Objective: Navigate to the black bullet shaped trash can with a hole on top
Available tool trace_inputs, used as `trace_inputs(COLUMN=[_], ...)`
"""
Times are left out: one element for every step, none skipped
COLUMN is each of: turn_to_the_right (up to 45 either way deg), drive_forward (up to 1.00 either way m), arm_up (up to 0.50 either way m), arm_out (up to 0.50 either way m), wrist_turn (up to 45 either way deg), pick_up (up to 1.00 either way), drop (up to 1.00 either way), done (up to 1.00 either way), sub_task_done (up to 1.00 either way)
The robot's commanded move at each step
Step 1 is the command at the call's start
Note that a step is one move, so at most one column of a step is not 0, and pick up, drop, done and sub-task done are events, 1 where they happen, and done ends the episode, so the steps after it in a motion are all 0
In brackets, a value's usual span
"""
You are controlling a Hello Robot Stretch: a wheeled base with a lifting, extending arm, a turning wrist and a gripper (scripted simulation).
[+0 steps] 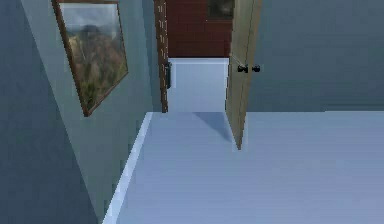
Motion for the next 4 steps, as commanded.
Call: trace_inputs(turn_to_the_right=[0.0,0.0,0.0,-3.0], drive_forward=[1.0,1.0,1.0,0.0], arm_up=[0.0,0.0,0.0,0.0], arm_out=[0.0,0.0,0.0,0.0], wrist_turn=[0.0,0.0,0.0,0.0], pick_up=[0.0,0.0,0.0,0.0], drop=[0.0,0.0,0.0,0.0], done=[0.0,0.0,0.0,0.0], sub_task_done=[0.0,0.0,0.0,0.0])
